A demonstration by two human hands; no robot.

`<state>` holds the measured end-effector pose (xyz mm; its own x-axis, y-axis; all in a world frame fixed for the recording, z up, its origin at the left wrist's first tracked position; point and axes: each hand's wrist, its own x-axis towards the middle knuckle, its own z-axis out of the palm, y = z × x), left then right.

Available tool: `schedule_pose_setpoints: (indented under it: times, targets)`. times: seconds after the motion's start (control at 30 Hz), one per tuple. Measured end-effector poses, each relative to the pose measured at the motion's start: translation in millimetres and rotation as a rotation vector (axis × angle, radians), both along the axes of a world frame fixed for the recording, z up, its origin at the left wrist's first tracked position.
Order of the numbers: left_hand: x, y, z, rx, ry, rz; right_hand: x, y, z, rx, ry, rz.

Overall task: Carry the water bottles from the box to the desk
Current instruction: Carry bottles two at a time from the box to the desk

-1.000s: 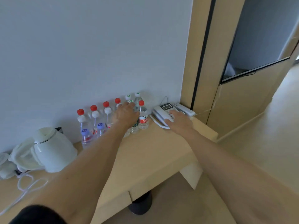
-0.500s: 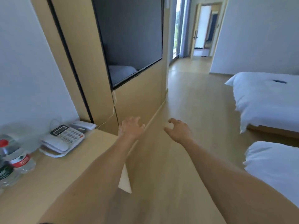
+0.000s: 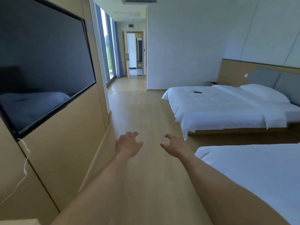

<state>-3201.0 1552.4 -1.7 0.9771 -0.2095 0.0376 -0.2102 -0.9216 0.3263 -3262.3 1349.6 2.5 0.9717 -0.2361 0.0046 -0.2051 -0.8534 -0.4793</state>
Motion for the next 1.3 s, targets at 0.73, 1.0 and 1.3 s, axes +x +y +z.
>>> schedule_pose_setpoints:
  times: [0.73, 1.0, 1.3]
  targets:
    - [314.2, -58.1, 7.3, 0.066, 0.102, -0.125, 294.1, -41.3, 5.6, 0.033, 0.048, -0.127]
    - [430.5, -135.8, -6.2, 0.087, 0.141, -0.122, 416.4, -114.9, -11.9, 0.036, 0.121, -0.067]
    - [577.6, -239.8, 6.3, 0.003, 0.152, -0.067, 575.5, -223.3, -2.7, 0.065, 0.174, -0.055]
